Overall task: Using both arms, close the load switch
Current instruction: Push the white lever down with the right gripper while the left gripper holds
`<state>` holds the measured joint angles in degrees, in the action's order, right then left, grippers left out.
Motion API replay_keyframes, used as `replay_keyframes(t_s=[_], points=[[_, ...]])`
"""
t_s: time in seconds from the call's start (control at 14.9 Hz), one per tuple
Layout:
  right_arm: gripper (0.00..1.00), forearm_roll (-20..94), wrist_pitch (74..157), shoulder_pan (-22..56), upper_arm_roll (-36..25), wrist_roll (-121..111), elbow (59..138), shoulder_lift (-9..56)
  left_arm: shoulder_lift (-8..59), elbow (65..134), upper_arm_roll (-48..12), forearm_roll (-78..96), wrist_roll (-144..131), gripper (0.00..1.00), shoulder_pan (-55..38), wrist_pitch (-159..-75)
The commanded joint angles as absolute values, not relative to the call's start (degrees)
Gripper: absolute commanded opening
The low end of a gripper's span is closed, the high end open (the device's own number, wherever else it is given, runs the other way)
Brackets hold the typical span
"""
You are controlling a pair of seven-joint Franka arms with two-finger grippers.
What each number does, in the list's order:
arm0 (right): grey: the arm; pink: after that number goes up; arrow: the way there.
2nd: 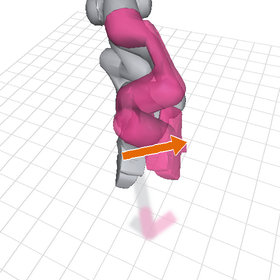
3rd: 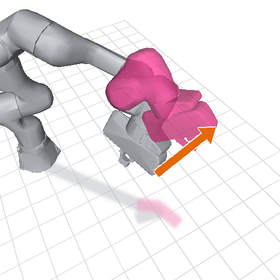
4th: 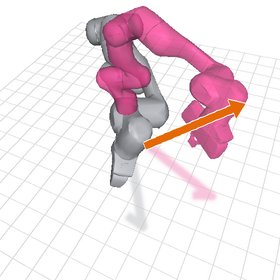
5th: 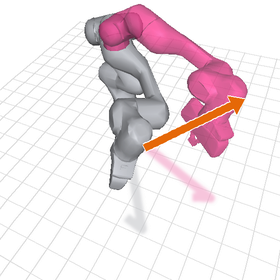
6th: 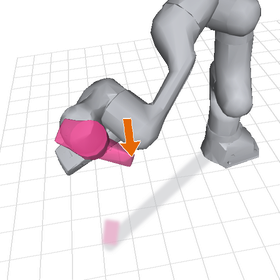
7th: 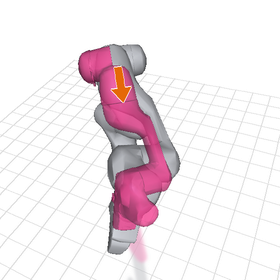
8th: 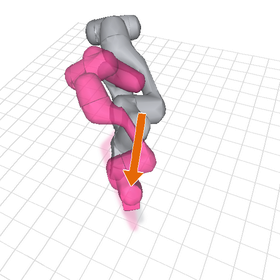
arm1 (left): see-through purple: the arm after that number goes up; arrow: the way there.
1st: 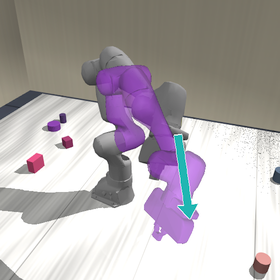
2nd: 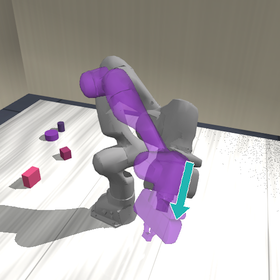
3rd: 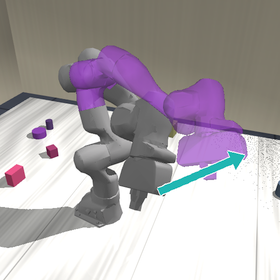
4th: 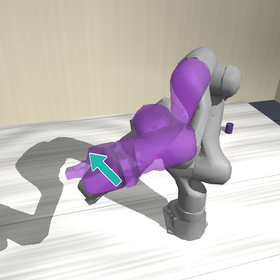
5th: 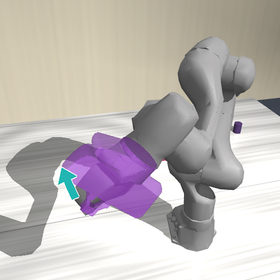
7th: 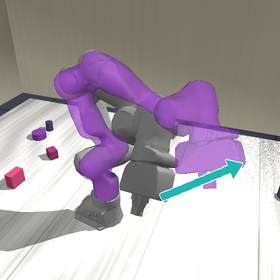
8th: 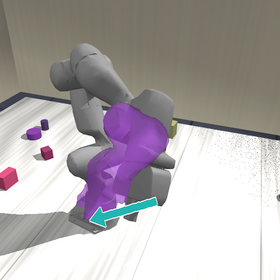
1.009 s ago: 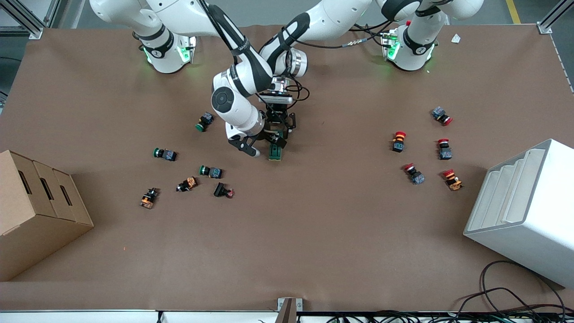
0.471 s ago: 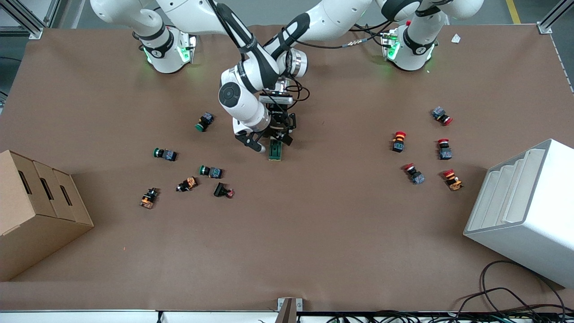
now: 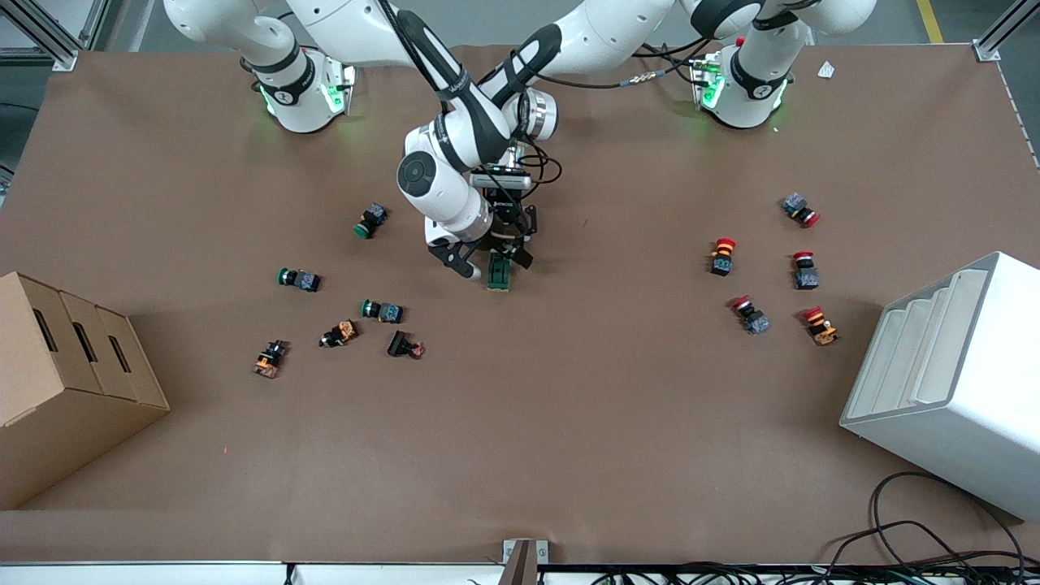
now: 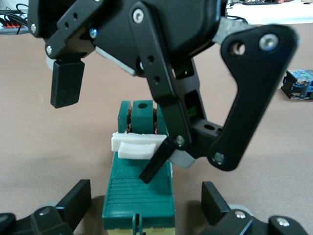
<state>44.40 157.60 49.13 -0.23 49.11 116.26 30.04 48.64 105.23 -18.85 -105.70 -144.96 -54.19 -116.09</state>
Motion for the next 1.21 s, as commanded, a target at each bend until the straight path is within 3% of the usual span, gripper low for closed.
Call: replay_keyframes(t_s=[0.0,0.34,1.14], points=[[1.0,45.79,157.86,48.17,-0.44,50.01,112.42,31.2,50.54,104.33,-18.54,-106.44,-145.72,0.99,-53.7,-115.49],[1.0,45.79,149.25,44.74,-0.79,50.27,108.37,31.11,50.63,104.33,-18.54,-106.44,-145.72,0.99,-53.79,-115.49],[1.0,44.74,148.97,42.72,-0.97,49.75,106.18,32.16,50.45,104.24,-18.54,-106.52,-145.55,0.99,-53.61,-115.49]])
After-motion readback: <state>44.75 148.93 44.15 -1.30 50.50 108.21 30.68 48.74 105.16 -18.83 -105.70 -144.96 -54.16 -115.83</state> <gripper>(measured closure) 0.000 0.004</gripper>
